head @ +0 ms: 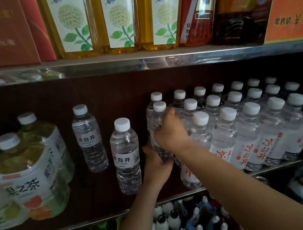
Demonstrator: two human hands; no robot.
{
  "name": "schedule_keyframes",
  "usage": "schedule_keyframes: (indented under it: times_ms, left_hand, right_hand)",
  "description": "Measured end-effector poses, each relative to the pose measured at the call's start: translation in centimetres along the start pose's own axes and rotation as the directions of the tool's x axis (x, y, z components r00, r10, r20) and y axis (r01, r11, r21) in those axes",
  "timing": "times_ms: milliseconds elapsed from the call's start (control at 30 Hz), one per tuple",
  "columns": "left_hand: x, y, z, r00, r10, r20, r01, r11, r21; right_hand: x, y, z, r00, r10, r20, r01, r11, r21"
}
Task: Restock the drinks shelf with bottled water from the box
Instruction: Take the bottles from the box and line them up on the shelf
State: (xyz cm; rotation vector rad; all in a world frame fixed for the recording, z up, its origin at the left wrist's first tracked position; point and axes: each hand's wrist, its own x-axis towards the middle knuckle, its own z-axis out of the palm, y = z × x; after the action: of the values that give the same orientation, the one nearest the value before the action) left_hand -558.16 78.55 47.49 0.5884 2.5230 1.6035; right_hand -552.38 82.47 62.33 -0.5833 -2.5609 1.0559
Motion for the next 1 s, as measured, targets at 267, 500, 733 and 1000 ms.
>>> schedule_keyframes:
  times_ms: [267, 500, 733, 1000]
  left_hand:
    - [-0.8, 0.6, -0.3, 0.998, -0.066, 0.011, 0.066, 0.998, 0.013]
    - [-5.0, 4.3, -1.2, 0.996, -0.076, -0.039, 0.073, 0.995, -0.064]
    - [-10.7, 5.7, -3.0, 0.973, -0.229, 0.036, 0.231, 0.972, -0.037]
    - [-16.8, 4.9, -6.8, 0.943, -0.316, 0.101, 0.332, 0.905, -0.268]
  right_hand:
    - [-1.8, -0.8, -1.5, 0.998, -0.032, -0.051, 0.040, 0.985, 0.167]
    - [-5.3, -0.7, -4.1, 0.986, -0.148, -0.082, 0.168, 0.907, 0.386]
    - [-9.3, 1.1, -4.6, 0.988, -0.142, -0.068, 0.156, 0.831, 0.534]
    - [-14.1, 5.6, -2.8, 0.987, -0.116, 0.108, 0.036, 0.829, 0.557]
